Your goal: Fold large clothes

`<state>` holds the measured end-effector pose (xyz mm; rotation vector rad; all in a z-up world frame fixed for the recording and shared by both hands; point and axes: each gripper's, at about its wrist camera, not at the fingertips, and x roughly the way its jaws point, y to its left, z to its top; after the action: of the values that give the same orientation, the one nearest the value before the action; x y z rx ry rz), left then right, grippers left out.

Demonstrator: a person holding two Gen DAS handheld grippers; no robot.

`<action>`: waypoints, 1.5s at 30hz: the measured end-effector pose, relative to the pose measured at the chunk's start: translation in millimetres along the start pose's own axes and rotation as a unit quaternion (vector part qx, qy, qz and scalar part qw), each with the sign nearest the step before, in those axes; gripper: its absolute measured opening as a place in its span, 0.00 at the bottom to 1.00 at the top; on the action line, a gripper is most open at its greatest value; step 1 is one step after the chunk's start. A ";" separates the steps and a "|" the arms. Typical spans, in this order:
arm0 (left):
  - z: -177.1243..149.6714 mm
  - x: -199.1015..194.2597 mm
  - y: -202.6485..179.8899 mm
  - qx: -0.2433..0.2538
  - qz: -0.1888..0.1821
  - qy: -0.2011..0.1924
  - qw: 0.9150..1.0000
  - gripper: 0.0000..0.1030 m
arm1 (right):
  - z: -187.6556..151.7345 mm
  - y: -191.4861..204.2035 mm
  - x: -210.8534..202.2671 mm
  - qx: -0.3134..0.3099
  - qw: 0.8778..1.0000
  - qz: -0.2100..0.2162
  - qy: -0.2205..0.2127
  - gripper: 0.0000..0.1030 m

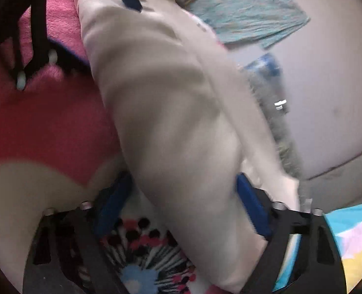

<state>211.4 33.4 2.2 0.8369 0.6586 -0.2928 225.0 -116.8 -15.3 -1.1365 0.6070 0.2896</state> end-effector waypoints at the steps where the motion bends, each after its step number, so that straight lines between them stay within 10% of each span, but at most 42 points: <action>1: -10.1 0.6 8.4 0.014 0.012 0.005 1.000 0.73 | -11.9 -5.7 3.4 -0.010 1.000 -0.013 0.003 0.47; 6: -60.9 11.0 73.7 -0.024 0.034 0.052 0.998 0.62 | -43.6 -31.9 18.1 0.054 0.998 -0.012 0.024 0.45; 7: -64.5 13.7 70.9 -0.004 0.061 0.059 0.996 0.44 | -42.9 -29.2 20.4 0.058 0.998 -0.011 0.027 0.42; 10: -62.4 17.0 45.7 0.049 0.113 0.054 0.991 0.35 | -39.7 -20.6 24.1 0.041 0.998 -0.029 0.023 0.40; 16: -54.9 20.5 39.8 0.003 0.160 0.040 0.986 0.40 | -21.5 -17.9 31.0 0.012 0.996 -0.090 0.026 0.75; 18: -50.0 25.4 25.2 0.038 0.193 0.028 0.980 0.37 | -18.7 -24.3 38.9 0.037 0.997 -0.063 0.033 0.74; 19: -47.9 30.0 20.9 0.048 0.201 0.031 0.978 0.33 | -18.0 -29.3 42.3 0.058 0.997 -0.029 0.041 0.55; 22: -50.1 24.8 31.0 0.027 0.177 0.038 0.983 0.22 | -13.5 -32.3 36.0 0.069 0.996 -0.026 0.051 0.25; 26: -76.1 -21.1 27.7 0.062 0.143 0.034 0.987 0.19 | -23.3 -44.1 -15.7 0.079 0.997 -0.021 0.014 0.22; 34: -151.4 -124.5 15.8 0.013 0.030 0.076 0.997 0.26 | -55.4 11.7 -112.1 0.065 0.991 0.112 0.017 0.23; 38: -177.1 -138.3 -5.5 0.013 0.057 0.118 0.991 0.32 | -64.1 48.8 -110.9 -0.019 0.995 0.069 0.076 0.33; 45: -187.4 -231.5 6.5 -0.171 -0.065 0.091 0.979 0.45 | -122.0 -12.6 -148.2 0.106 0.969 0.110 0.193 0.52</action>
<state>-41.7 177.9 63.5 0.4952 0.9088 -0.2138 75.1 -220.2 46.7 -0.9222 1.0873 0.1868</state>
